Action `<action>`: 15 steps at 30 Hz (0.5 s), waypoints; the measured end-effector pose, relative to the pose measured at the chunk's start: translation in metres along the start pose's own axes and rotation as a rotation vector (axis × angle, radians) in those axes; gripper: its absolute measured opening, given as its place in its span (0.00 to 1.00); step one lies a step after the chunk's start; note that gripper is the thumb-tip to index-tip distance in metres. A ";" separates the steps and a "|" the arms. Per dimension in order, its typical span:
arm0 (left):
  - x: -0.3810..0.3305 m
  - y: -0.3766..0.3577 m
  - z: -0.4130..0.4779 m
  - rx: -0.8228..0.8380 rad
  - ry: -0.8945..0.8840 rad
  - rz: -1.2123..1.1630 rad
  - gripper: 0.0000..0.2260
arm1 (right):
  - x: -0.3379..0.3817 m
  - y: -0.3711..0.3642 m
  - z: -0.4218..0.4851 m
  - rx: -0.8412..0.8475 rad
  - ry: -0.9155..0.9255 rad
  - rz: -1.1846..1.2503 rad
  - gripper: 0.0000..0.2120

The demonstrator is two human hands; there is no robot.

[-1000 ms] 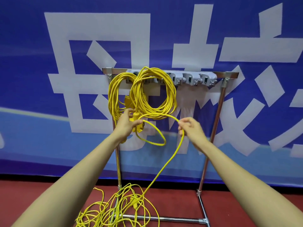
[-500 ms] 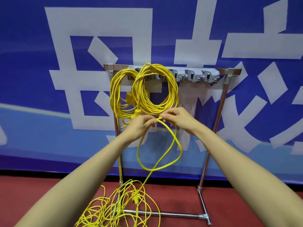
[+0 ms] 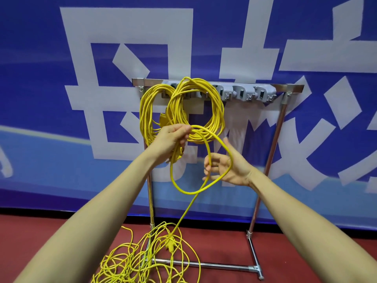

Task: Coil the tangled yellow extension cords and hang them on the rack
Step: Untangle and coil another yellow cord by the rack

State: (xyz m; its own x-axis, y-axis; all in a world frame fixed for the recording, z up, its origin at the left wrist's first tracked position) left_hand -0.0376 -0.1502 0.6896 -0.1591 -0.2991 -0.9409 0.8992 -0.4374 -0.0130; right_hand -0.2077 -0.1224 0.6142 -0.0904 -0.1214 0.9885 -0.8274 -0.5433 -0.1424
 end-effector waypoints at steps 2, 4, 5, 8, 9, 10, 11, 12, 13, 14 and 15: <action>-0.006 0.003 0.001 0.029 -0.007 -0.006 0.10 | -0.007 -0.003 0.004 0.001 -0.016 -0.081 0.28; -0.010 0.005 0.000 0.057 -0.021 0.023 0.10 | -0.018 -0.006 0.007 0.019 -0.053 -0.143 0.21; -0.011 0.006 -0.001 0.058 -0.027 0.041 0.11 | -0.024 -0.006 0.008 0.015 -0.069 -0.158 0.19; -0.010 0.012 -0.003 0.040 -0.035 0.015 0.11 | -0.042 -0.009 0.012 0.000 -0.127 -0.146 0.15; -0.009 0.014 -0.003 0.042 -0.034 -0.002 0.11 | -0.046 -0.010 0.012 -0.003 -0.138 -0.131 0.15; -0.007 0.016 -0.003 0.043 -0.029 -0.009 0.11 | -0.049 -0.011 0.013 -0.014 -0.140 -0.130 0.15; -0.006 0.018 -0.004 0.042 -0.021 -0.001 0.11 | -0.049 -0.008 0.013 -0.048 -0.135 -0.160 0.15; -0.005 0.022 -0.005 0.036 -0.013 0.031 0.11 | -0.046 -0.004 0.012 -0.117 -0.118 -0.218 0.14; -0.003 0.028 -0.007 0.028 -0.002 0.089 0.11 | -0.041 0.005 0.011 -0.223 -0.090 -0.295 0.14; 0.000 0.036 -0.010 0.023 0.013 0.167 0.11 | -0.033 0.015 0.009 -0.347 -0.050 -0.377 0.14; 0.005 0.043 -0.012 0.029 0.035 0.250 0.12 | -0.023 0.025 0.005 -0.468 0.003 -0.445 0.14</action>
State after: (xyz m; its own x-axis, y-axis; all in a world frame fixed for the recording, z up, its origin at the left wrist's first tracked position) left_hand 0.0051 -0.1604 0.6801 0.0812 -0.3714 -0.9249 0.8968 -0.3777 0.2304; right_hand -0.2239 -0.1374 0.5873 0.3157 0.0349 0.9482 -0.9404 -0.1216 0.3175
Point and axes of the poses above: each hand's wrist, its own z-axis towards the middle knuckle, its own y-axis out of the back of the hand, x = y × z, the point moved 5 cm from there along z, towards the middle knuckle, and after that the axes turned 6 degrees about -z, right-handed, at the moved point
